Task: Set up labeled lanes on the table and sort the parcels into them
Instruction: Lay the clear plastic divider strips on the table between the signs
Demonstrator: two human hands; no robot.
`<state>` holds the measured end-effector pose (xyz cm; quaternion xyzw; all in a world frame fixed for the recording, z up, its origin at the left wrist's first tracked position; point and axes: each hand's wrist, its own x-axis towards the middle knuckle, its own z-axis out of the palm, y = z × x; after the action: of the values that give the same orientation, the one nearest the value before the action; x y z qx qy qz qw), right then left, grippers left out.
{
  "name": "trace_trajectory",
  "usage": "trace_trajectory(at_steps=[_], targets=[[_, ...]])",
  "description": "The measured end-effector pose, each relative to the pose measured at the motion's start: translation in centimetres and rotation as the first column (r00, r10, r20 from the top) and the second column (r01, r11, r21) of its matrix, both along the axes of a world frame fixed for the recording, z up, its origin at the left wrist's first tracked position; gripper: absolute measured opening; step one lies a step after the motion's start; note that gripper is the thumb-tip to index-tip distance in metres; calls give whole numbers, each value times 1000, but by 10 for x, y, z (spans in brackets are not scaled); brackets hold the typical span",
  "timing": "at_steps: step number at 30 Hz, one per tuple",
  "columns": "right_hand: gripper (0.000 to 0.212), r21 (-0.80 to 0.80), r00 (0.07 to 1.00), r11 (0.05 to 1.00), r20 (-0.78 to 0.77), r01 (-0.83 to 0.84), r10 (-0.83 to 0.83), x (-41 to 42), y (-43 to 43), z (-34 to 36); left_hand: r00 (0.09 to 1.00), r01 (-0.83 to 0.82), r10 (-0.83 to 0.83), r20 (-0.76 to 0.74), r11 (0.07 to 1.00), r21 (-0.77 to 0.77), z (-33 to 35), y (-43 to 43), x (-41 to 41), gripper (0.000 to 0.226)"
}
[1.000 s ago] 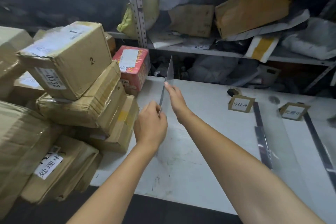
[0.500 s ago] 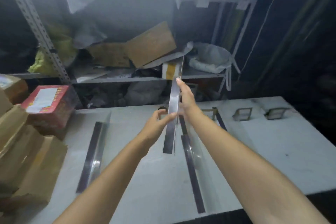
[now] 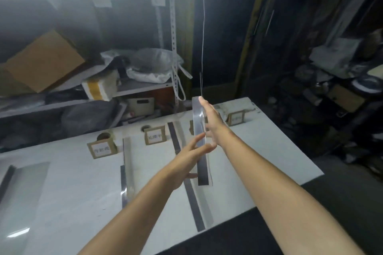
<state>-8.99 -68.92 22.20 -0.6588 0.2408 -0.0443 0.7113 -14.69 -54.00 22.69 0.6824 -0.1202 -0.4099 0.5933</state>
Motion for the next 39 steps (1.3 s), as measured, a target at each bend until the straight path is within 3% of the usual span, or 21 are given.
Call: trace_trajectory(at_steps=[9, 16, 25, 31, 36, 39], targets=[[66, 18, 994, 995, -55, 97, -96, 30, -90, -40, 999, 3, -2, -49, 1000, 28, -45, -82, 16, 77], [86, -5, 988, 994, -112, 111, -110, 61, -123, -89, 991, -30, 32, -132, 999, 18, -85, -128, 44, 69], [66, 45, 976, 999, -220, 11, 0, 110, -184, -141, 958, -188, 203, -203, 978, 92, -116, -200, 72, 50], [62, 42, 978, 991, -165, -124, 130, 147, -211, -188, 921, -311, 344, -181, 932, 186, -144, -244, 92, 51], [46, 61, 977, 991, -174, -116, 125, 167, -230, -216, 899, -374, 407, -162, 905, 201, -172, -267, 110, 50], [49, 58, 974, 993, -196, -102, 112, 173, -234, -225, 895, -385, 422, -142, 894, 229, -190, -273, 115, 51]])
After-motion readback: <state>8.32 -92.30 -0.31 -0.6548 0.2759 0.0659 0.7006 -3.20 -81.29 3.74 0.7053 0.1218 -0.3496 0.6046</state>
